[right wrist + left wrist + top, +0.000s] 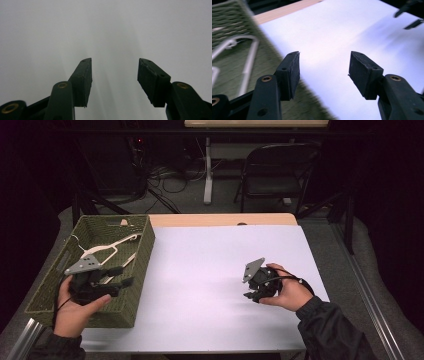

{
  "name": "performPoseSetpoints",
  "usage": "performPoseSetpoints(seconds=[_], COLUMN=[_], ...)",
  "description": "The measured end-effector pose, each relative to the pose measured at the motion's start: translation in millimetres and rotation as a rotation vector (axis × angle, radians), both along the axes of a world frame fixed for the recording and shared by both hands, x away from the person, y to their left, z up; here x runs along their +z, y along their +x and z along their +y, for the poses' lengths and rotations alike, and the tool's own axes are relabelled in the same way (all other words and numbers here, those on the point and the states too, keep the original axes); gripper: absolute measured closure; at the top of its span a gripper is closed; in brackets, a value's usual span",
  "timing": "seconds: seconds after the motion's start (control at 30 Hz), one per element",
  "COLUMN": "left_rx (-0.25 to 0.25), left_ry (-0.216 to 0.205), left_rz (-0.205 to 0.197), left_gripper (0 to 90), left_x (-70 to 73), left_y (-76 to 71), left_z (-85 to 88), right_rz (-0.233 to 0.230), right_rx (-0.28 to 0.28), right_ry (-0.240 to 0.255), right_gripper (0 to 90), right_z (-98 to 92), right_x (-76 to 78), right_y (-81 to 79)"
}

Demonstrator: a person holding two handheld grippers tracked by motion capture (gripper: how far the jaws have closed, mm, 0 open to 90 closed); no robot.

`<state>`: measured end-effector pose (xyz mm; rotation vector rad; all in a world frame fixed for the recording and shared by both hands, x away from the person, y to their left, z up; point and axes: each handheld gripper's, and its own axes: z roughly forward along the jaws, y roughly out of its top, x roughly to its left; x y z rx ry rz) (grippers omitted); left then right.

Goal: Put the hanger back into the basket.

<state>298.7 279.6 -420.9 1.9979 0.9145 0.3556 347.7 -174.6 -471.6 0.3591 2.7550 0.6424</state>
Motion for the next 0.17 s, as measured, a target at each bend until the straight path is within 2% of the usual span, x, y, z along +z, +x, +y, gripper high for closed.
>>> performPoseSetpoints(seconds=[0.03,0.07,0.1,0.13,0.17], left_rx=[-0.019,-0.019,-0.054,-0.054,-0.071], left_ry=[-0.019,-0.019,-0.027,-0.027,-0.031], left_rz=[0.005,0.005,0.015,0.015,0.019], left_gripper=[42.2,41.6,41.0,40.7,40.7], left_x=[-1.9,-1.9,-5.0,-5.0,-7.5], left_y=[-1.6,-1.6,-3.3,-3.3,-4.5], left_z=[-8.7,-8.7,-22.0,-22.0,-30.2], right_rz=[0.003,0.003,0.004,0.004,0.005], right_rx=[-0.014,-0.014,-0.026,-0.026,-0.03], right_ry=[0.006,0.006,0.029,0.029,0.03], right_gripper=[45.0,45.0,44.5,44.5,44.3], right_z=[-1.4,-1.4,-6.1,-6.1,-8.4], right_x=[-0.2,-0.2,0.1,0.1,1.0], right_y=[-2.1,-2.1,-6.4,-6.4,-8.2])
